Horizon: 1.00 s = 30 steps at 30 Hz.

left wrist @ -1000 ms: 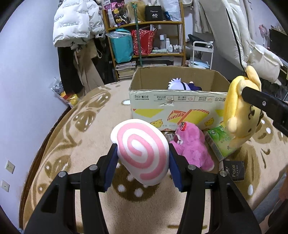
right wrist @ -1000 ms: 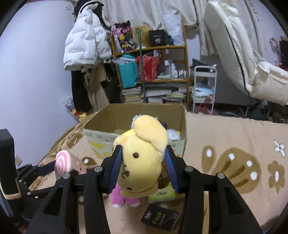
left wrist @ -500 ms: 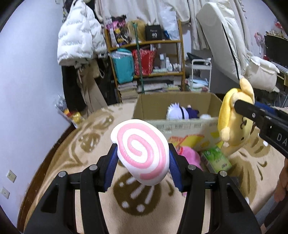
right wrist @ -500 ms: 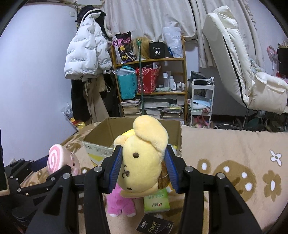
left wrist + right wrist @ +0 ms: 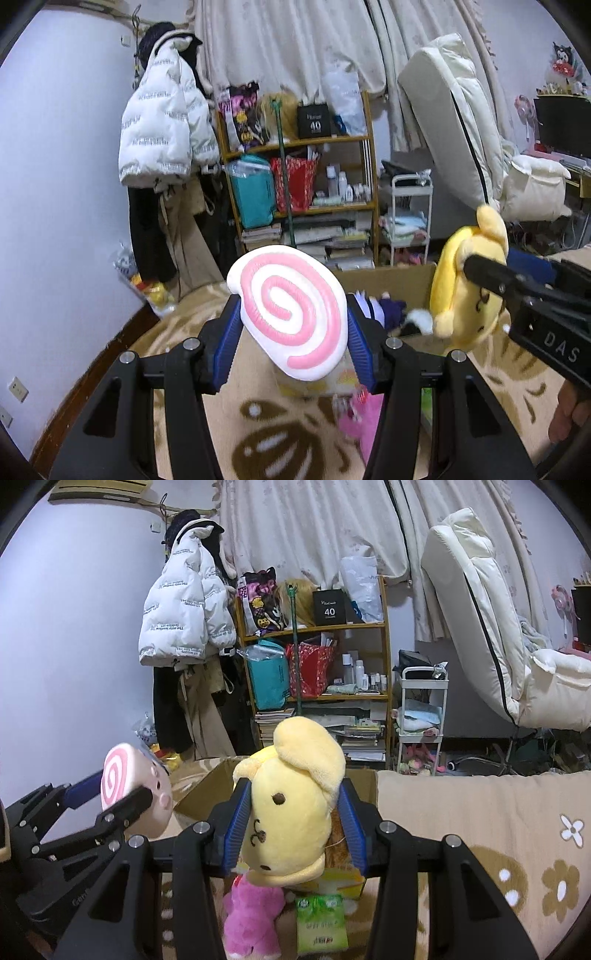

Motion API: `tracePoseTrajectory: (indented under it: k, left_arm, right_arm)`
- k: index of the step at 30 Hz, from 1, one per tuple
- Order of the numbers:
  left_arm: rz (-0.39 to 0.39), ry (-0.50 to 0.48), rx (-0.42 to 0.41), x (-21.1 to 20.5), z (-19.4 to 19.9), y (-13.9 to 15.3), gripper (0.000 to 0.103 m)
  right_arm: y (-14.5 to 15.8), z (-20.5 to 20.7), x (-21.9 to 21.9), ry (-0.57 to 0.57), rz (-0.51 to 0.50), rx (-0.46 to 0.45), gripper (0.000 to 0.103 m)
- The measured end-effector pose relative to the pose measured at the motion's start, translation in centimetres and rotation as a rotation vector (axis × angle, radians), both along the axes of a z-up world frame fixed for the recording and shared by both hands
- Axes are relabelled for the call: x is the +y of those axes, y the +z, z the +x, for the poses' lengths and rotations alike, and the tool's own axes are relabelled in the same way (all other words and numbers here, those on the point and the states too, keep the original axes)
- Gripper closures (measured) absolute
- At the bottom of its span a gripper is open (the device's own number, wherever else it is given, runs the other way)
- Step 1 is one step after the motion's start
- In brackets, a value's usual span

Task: Organize soft objects
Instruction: 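Lift the swirl cushion with the left tool while the right tool lifts the yellow dog toward the box, then open the left tool over the box while the right tool releases the yellow dog inside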

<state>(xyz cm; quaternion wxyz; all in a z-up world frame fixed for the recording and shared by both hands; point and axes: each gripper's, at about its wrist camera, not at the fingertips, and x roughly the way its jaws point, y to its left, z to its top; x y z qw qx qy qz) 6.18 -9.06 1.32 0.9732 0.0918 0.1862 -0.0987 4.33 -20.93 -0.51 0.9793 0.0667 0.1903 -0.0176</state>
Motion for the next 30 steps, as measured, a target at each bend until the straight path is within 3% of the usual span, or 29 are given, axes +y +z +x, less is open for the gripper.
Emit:
tracePoseTrajectory:
  k: [4, 8, 16, 24, 30]
  left_arm:
    - [-0.002, 0.007, -0.021, -0.4, 2.0, 0.6, 0.051]
    - [0.027, 0.007, -0.024, -1.3, 4.0, 0.6, 0.050]
    - [0.012, 0.022, -0.004, -1.8, 6.5, -1.2, 0.049]
    - [-0.026, 0.044, 0.080, -1.5, 9.2, -3.3, 0.048]
    - [-0.029, 0.027, 0.118, -1.6, 10.0, -4.4, 0.044]
  right_arm:
    - [0.4, 1.1, -1.2, 0.016, 0.043, 0.014, 0.054]
    - [0.9, 2.1, -1.9, 0.029, 0.025, 0.012, 0.054]
    - [-0.1, 5.7, -2.4, 0.055, -0.012, 0.051, 0.054]
    - [-2.4, 7.8, -3.8, 0.037, 0.089, 0.062, 0.052]
    - [-3.4, 8.5, -4.1, 0.036, 0.110, 0.077, 0.049]
